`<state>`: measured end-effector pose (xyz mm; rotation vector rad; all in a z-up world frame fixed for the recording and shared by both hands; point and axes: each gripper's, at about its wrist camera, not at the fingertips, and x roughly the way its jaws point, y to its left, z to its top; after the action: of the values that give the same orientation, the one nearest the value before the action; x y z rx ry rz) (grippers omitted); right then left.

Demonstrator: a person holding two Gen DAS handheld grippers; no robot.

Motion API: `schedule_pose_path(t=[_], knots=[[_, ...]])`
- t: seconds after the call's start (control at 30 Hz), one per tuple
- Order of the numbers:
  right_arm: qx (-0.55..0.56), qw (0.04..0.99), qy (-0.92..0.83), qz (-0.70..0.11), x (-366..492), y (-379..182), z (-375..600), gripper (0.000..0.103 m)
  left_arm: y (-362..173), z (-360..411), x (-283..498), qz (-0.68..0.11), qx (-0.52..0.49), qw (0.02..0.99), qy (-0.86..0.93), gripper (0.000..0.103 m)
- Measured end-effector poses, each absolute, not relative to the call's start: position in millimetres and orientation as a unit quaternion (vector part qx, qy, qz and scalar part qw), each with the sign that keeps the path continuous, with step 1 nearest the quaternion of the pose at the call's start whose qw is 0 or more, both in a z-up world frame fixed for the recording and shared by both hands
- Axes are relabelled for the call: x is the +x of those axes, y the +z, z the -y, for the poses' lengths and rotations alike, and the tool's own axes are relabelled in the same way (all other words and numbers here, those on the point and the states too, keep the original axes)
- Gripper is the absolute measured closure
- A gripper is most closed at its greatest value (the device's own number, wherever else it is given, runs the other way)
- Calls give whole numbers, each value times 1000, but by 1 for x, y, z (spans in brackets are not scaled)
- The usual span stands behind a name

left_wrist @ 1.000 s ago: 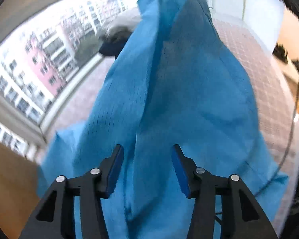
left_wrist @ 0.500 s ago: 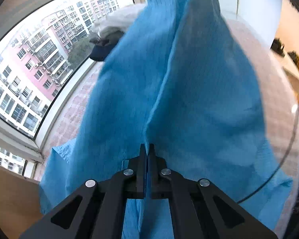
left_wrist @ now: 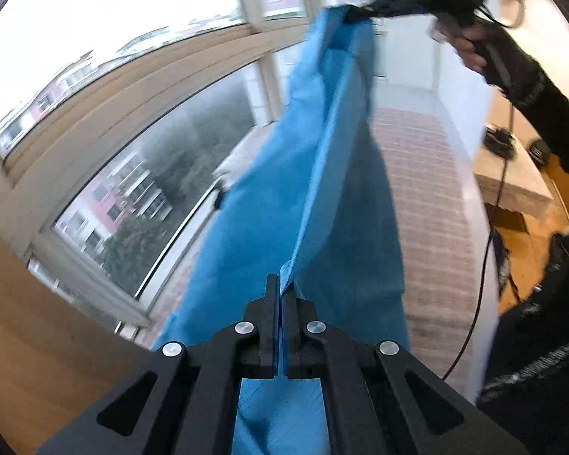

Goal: Fold clothes

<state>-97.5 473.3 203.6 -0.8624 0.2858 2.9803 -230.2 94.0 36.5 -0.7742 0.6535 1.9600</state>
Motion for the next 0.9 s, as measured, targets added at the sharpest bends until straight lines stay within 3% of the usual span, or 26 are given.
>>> schedule_pose_path(t=[0.2, 0.27, 0.3, 0.43, 0.5, 0.7, 0.8, 0.9], knots=[[-332, 59, 933, -123, -83, 149, -503, 102, -24, -135, -195, -216, -357, 534, 735, 102], [-364, 66, 920, -130, -89, 116, -507, 102, -55, -138, -182, -203, -391, 534, 722, 95], [-378, 68, 914, -133, -92, 101, -508, 102, -76, -133, -176, -212, -408, 516, 723, 87], [-417, 68, 895, -140, -106, 57, -508, 102, -149, -72, -160, -282, -467, 379, 747, 83], [-422, 67, 893, -137, -111, 49, -505, 102, -175, -24, -157, -312, -494, 300, 754, 75], [-431, 59, 890, -134, -123, 43, -492, 102, -211, 105, -141, -359, -527, 110, 762, 60], [-438, 56, 888, -129, -125, 41, -483, 102, -223, 132, -137, -378, -524, 73, 760, 57], [-447, 53, 885, -122, -128, 40, -474, 102, -222, 154, -138, -346, -527, 63, 773, 56]])
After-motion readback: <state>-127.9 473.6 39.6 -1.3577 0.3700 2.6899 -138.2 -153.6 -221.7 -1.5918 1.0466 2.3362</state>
